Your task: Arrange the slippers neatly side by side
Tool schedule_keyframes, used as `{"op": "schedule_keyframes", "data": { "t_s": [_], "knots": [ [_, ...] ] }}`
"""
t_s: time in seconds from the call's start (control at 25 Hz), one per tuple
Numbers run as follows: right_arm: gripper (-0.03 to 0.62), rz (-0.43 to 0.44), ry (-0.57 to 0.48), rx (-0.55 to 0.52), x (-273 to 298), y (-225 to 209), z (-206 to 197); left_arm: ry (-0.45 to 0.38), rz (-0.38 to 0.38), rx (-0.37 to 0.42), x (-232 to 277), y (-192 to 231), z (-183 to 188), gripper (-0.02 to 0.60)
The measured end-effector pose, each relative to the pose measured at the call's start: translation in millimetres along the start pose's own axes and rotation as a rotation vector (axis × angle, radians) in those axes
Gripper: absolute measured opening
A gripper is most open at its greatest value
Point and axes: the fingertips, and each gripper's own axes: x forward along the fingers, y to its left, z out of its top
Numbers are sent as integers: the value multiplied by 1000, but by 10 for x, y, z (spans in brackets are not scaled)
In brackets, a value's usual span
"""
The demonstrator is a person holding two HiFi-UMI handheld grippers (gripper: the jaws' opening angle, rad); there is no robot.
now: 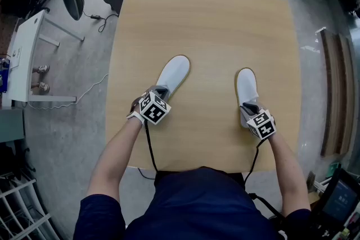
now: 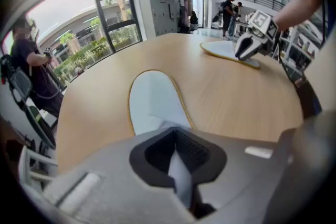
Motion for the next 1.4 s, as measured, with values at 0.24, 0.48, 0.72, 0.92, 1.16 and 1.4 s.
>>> {"op": "schedule_keyframes", "data": {
  "t_s": [0.24,0.48,0.72,0.92,1.16,1.4],
  "knots": [
    [66,-22,-25,92,8,294,-43,-24,-27,-147,-50,-461,-44,8],
    [66,-49,-42,140,18,505,-45,-47,32,-324,-94,-778,-64,8],
    [65,-53,-62,143,47,708,-16,-111,19,-501,-85,-1016,-10,8],
    [66,-33,-64,128,99,949,12,-117,15,-540,-111,-1137,-12,8],
    [66,-10,-46,140,119,1018,20,-111,-1,-493,-154,-1191,10,31],
    [44,36,-143,-30,-251,1118,461,-182,-35,-262,-645,-1062,262,37]
  ]
}}
